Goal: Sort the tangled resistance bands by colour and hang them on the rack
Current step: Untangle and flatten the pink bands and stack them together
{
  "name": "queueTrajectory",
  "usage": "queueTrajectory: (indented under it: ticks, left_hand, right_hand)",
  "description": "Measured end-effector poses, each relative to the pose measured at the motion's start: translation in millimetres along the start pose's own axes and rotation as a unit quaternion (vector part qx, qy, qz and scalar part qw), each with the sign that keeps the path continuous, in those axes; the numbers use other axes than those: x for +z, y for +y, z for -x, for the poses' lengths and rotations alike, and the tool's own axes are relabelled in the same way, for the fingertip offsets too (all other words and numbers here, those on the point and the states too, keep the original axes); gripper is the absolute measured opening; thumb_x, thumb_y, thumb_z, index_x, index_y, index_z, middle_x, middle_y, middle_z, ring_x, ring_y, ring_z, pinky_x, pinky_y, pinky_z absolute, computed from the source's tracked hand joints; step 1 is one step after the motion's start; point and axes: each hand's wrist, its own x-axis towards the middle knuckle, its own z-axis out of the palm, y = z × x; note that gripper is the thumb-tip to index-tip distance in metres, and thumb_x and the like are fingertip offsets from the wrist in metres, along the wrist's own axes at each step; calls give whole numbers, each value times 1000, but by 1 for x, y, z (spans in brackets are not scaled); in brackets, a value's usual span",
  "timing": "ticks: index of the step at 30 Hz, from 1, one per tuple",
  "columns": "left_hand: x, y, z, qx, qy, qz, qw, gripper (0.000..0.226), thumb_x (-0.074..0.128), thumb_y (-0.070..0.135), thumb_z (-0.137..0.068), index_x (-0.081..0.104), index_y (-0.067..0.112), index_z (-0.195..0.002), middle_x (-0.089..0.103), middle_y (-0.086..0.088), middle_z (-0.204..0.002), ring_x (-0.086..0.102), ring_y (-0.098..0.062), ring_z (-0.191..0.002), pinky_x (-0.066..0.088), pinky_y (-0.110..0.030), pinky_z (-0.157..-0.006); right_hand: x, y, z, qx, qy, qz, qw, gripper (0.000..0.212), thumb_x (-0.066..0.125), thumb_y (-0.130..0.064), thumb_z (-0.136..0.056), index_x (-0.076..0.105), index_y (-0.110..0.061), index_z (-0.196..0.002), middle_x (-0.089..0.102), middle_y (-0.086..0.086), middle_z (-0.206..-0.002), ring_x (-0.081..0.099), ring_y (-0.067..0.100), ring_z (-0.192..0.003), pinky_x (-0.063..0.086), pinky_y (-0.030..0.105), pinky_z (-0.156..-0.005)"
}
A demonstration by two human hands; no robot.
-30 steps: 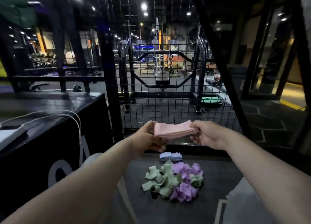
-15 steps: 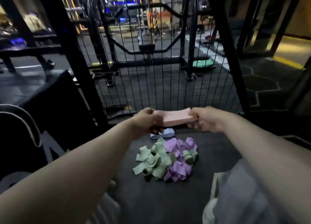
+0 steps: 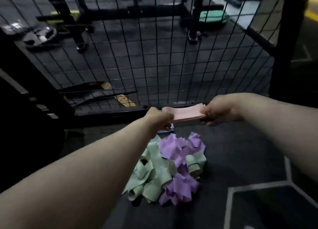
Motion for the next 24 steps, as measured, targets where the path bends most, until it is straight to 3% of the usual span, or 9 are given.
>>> queueTrajectory:
  ticks: [2, 3, 5, 7, 9, 12, 15, 20, 24]
  left_hand:
    - [17, -15, -34, -11, 6, -8, 1000, 16, 68, 3, -83, 63, -3, -97, 64, -19, -82, 61, -26, -57, 61, -50, -77]
    - [26, -23, -50, -5, 17, -23, 1000, 24, 66, 4, -84, 60, 4, -107, 64, -18, -88, 62, -26, -60, 62, -50, -70]
    - [43, -40, -79, 20, 26, -57, 998, 35, 60, 6, -88, 49, 21, -118, 60, -13, -96, 60, -25, -61, 57, -34, -52]
    - [58, -56, -103, 31, -1, -78, 996, 26, 57, 9, -93, 52, 19, -117, 59, -9, -95, 55, -20, -58, 49, -27, -45]
    - [68, -71, -127, 23, -28, -93, 995, 34, 70, 15, -90, 55, 16, -120, 61, -6, -96, 57, -18, -62, 50, -27, -48]
    - [76, -87, -162, 60, -51, -157, 984, 63, 91, 21, -69, 54, 18, -121, 61, -2, -106, 61, -19, -86, 60, -35, -69]
    - [87, -87, -186, 123, -76, -314, 938, 64, 87, 26, -71, 50, 23, -122, 63, -3, -114, 62, -23, -100, 54, -37, -90]
    - [103, -82, -214, 179, -91, -462, 864, 61, 78, 41, -79, 47, 20, -127, 66, -6, -117, 65, -28, -100, 54, -34, -80]
    - [112, -82, -239, 196, -42, -569, 797, 58, 71, 53, -83, 47, 15, -121, 64, -10, -118, 60, -35, -110, 39, -41, -90]
  right_hand:
    - [-4, 14, -45, 36, -14, -3, 999, 19, 45, -14, -107, 55, -4, -94, 65, 6, -54, 65, 17, -74, 53, 22, -48]
    - [-6, 21, -66, 50, -15, -5, 999, 19, 45, -14, -107, 55, -5, -94, 65, 4, -54, 64, 16, -74, 53, 21, -48]
    - [-10, 36, -105, 73, -8, -6, 997, 19, 45, -14, -106, 57, -7, -93, 67, 5, -60, 63, 16, -72, 52, 22, -48]
    - [-13, 51, -139, 89, -4, -9, 996, 21, 44, -13, -106, 57, -7, -91, 67, 5, -61, 64, 15, -63, 51, 22, -46]
    - [-15, 64, -169, 101, 0, -28, 995, 22, 43, -12, -107, 56, -5, -90, 66, 5, -55, 64, 13, -49, 52, 23, -42]
    - [-19, 83, -207, 112, 2, -55, 992, 23, 42, -14, -108, 55, -4, -91, 67, 8, -58, 65, 13, -49, 53, 22, -42]
    - [-24, 95, -234, 106, 14, -60, 993, 21, 43, -13, -107, 54, -5, -92, 64, 11, -80, 64, 16, -69, 54, 23, -46]
    - [-28, 110, -261, 72, 53, -38, 995, 23, 42, -12, -107, 57, -4, -91, 64, 12, -79, 60, 16, -67, 52, 21, -45]
    - [-31, 119, -279, 44, 103, -65, 992, 17, 43, -9, -106, 55, -6, -94, 62, 10, -79, 62, 16, -69, 52, 21, -47]
